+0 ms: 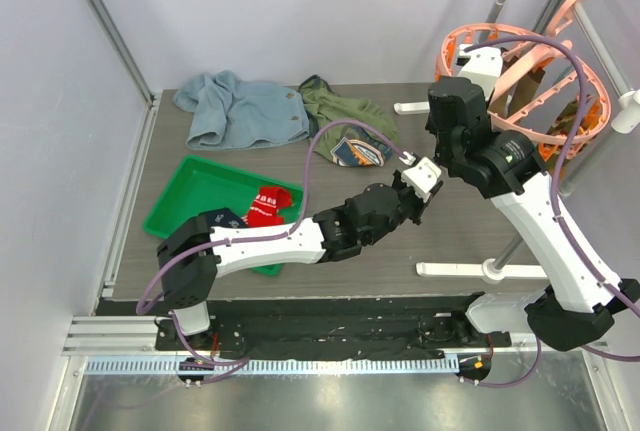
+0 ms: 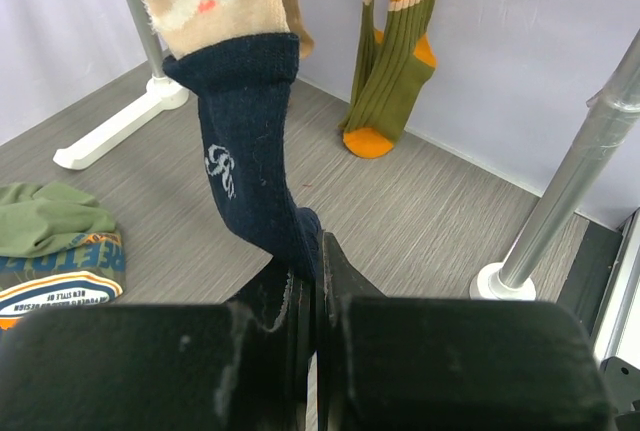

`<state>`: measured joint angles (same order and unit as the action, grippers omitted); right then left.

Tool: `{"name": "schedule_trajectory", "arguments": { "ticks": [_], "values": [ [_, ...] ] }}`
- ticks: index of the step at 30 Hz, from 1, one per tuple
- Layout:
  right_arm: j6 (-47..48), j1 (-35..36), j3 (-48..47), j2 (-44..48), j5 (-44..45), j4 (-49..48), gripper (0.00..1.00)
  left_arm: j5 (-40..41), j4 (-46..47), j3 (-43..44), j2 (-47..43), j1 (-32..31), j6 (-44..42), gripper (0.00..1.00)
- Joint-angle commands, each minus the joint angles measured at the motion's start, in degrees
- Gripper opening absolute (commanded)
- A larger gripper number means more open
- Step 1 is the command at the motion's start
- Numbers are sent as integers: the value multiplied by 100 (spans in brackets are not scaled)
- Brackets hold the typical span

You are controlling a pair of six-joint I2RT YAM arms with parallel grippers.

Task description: Remove the socks clipped to the hanger

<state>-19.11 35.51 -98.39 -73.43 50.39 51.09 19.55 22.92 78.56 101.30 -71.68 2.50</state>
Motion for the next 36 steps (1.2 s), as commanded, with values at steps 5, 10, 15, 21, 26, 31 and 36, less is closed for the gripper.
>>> {"name": "schedule_trajectory", "arguments": {
  "ticks": [5, 10, 15, 21, 26, 31, 36],
  "values": [
    [136, -9, 83, 30, 445, -600, 24, 128, 354, 142, -268, -48, -92, 0],
    [145, -9, 232, 127, 402, -838, 1, 189, 380, 36, -312, -39, -75, 0],
    [101, -9, 276, 153, 182, -864, 1, 400, 424, -358, -540, -48, 39, 0],
    [-13, -17, 294, 232, 164, -873, 1, 681, 530, -1009, -848, -39, 215, 0],
    [-118, -17, 276, 241, -64, -899, 1, 857, 495, -1378, -1120, -39, 391, 0],
    [-93, -17, 451, 434, -916, -917, 29, 1445, 126, -1773, -1621, -22, 567, 0],
    [144, -26, 759, 881, -1557, -1057, 49, 1815, -1143, -2170, -2500, 505, 1653, 0]
  ]
}}
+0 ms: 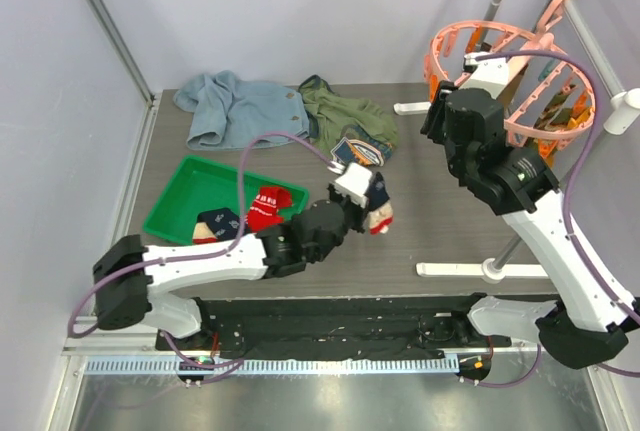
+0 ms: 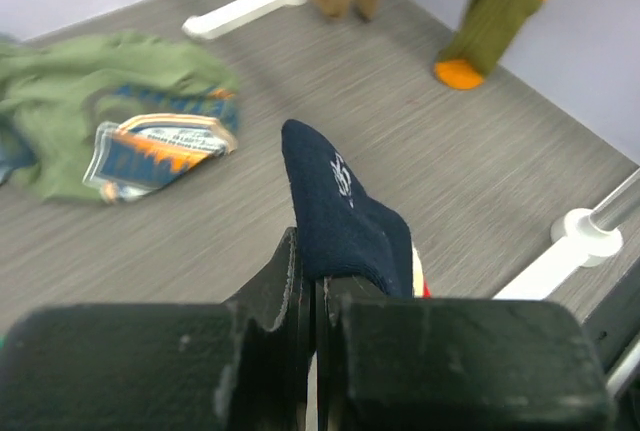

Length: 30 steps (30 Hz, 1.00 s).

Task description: Remove the socks clipped to the hanger

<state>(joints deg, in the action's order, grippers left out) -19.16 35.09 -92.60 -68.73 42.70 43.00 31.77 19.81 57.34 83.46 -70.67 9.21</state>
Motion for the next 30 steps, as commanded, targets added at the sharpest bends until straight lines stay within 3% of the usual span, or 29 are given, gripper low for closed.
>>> {"name": "schedule_trajectory", "arguments": {
  "ticks": [1, 4, 9, 15, 20, 21, 22, 25, 30],
  "values": [
    [201, 24, 268, 465, -1103, -266, 53, 594, -1187, -13, -787, 545, 1195, 0],
    [377, 15, 478, 737, -1605, -231, 66, 558, -2602, 224, -963, 1177, 1941, 0],
    [641, 15, 699, 1080, -1993, -3, 71, 603, -4105, 252, -1296, 2100, 2681, 0],
    [957, 15, 1120, 1608, -2450, 33, 82, 251, -4933, -126, -1359, 3410, 3315, 0],
    [1098, 24, 1472, 1863, -2565, 33, 84, -66, -5416, -522, -1192, 4517, 3954, 3],
    [1064, 24, 1542, 1863, -2652, 24, 84, -83, -5470, -574, -1174, 4640, 4061, 9],
    [1046, 15, 1560, 1863, -2713, 15, 84, -109, -5514, -636, -1165, 4807, 4149, 29],
    [932, 15, 1718, 1811, -2837, -55, 84, -5, -5681, -532, -1227, 4835, 4159, 73],
    [843, 15, 2087, 1644, -2565, -275, 84, -223, -5691, -58, -1613, 4835, 3440, 96]
  ]
}}
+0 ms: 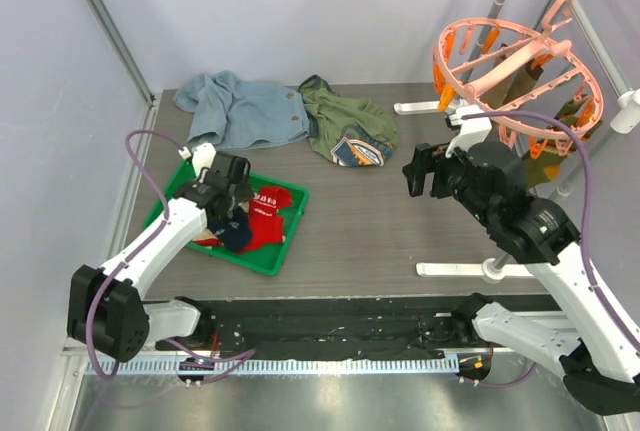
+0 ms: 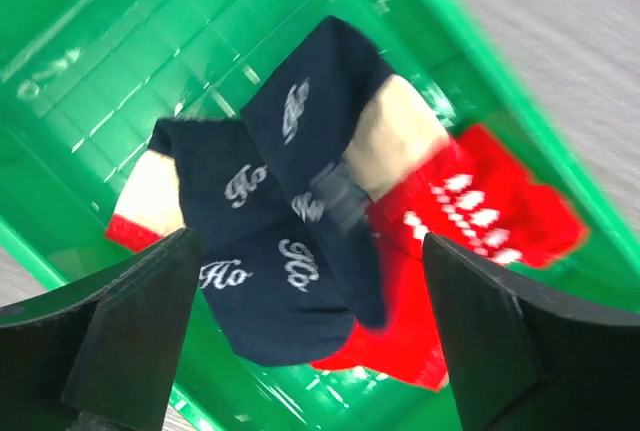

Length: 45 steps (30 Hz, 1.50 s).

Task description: Remove the socks clipped to the hanger

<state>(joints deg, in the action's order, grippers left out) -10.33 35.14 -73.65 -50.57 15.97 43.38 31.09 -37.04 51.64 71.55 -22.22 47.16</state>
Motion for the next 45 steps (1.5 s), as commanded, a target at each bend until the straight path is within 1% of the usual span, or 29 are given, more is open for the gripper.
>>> {"name": "schedule_trajectory", "arguments": {
  "ticks": [1, 4, 5, 8, 10, 12, 13, 14, 17, 19, 20, 21, 25, 27, 30, 35, 39, 43, 44, 45],
  "values": [
    [-40, 20, 193, -295, 300, -382, 84, -226, 38, 540, -518, -63, -574, 99],
    [-31, 11, 88, -611, 705, -523, 84, -752, 599, 514, -887, -177, -1128, 100],
    [-31, 20, 18, -682, 750, -558, 83, -1171, 706, 497, -1019, -195, -1260, 100],
    [-92, 11, -27, -1016, 1057, -725, 83, -1631, 970, 444, -1117, -318, -1656, 100],
    [-75, 11, 17, -1314, 1276, -953, 83, -2123, 1066, 400, -1169, -345, -1893, 100],
    [-92, 20, 35, -1578, 1505, -1198, 83, -2317, 1146, 233, -1283, -476, -1938, 100],
    [-127, 11, 26, -1866, 1636, -1287, 83, -2275, 1233, 146, -1345, -555, -2025, 100],
    [-188, 20, -26, -2008, 2003, -1349, 83, -2213, 1269, -47, -1441, -695, -2052, 100],
    [-312, 11, -263, -2535, 2367, -1376, 83, -2108, 1383, -399, -1828, -854, -2114, 100],
    [-321, 11, -404, -2721, 1974, -1262, 82, -2168, 1479, -479, -2091, -959, -2070, 100],
    [-225, 20, -622, -2835, 1685, -1174, 82, -2177, 1489, -523, -2145, -1047, -2061, 100],
    [-198, 28, -755, -2888, 1090, -930, 81, -2169, 1489, -540, -2197, -1065, -2061, 100],
    [-347, 108, -1484, -2915, 689, -226, 79, -2353, 1323, -471, -2321, -1101, -2061, 100],
    [-452, 99, -1968, -2810, 715, 317, 79, -2572, 1260, -391, -2356, -1101, -2044, 100],
    [-418, 108, -2425, -2469, 881, 741, 79, -2749, 1304, -382, -2453, -1101, -2026, 100],
    [-409, 99, -3267, -2098, 856, 1164, 79, -3038, 1392, -181, -2330, -1101, -2044, 100],
    [-409, 99, -3779, -1984, 873, 1375, 79, -3363, 1445, 162, -1962, -1118, -2123, 100],
    [-531, 99, -4008, -1817, 1355, 1551, 79, -3504, 1392, 469, -1803, -1109, -2167, 100],
    [-532, 99, -4104, -1747, 1731, 1682, 79, -3522, 1392, 479, -1794, -1109, -2123, 100],
    [-532, 99, -4140, -1720, 1926, 1744, 79, -3540, 1410, 488, -1785, -1109, -2114, 100]
  ]
}}
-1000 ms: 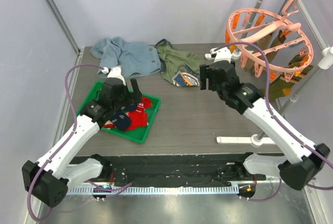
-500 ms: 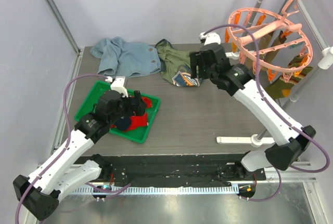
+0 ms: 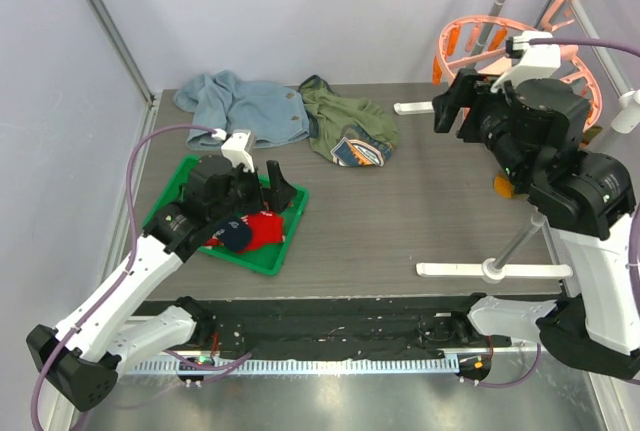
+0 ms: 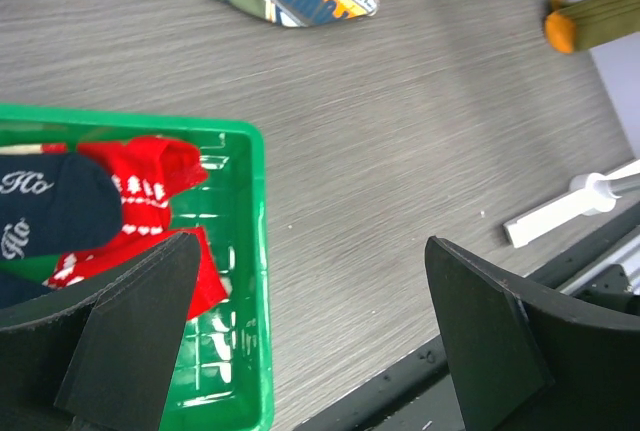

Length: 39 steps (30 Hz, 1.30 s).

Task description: Remove the socks clipped to the hanger

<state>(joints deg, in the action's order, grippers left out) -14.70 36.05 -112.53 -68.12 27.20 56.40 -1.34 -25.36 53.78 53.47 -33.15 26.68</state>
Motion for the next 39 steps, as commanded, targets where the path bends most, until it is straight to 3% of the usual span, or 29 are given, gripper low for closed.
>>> {"name": "schedule_trajectory", "arguments": {
  "ticks": [1, 6, 13, 20, 28, 39],
  "values": [
    [-77, 7, -278, 96, 1031, 468, 79, -270, 234, 273, 23, -16, -57, 100],
    [185, 7, -270, 387, 1988, 442, 81, -217, 225, 203, 14, -16, -57, 100],
    [188, 7, -85, 351, 2412, 670, 83, -138, 76, 256, 32, -16, -145, 100],
    [-217, 16, 143, 562, 2360, 1198, 82, -164, -39, 212, 23, -16, -242, 100],
    [-358, 7, 1407, 721, 2438, 1005, 83, -121, -197, 230, -108, -25, -312, 100],
    [-60, -326, 1972, 703, 2747, 513, 84, -208, -197, 554, -12, -25, -470, 100]
  ]
}}
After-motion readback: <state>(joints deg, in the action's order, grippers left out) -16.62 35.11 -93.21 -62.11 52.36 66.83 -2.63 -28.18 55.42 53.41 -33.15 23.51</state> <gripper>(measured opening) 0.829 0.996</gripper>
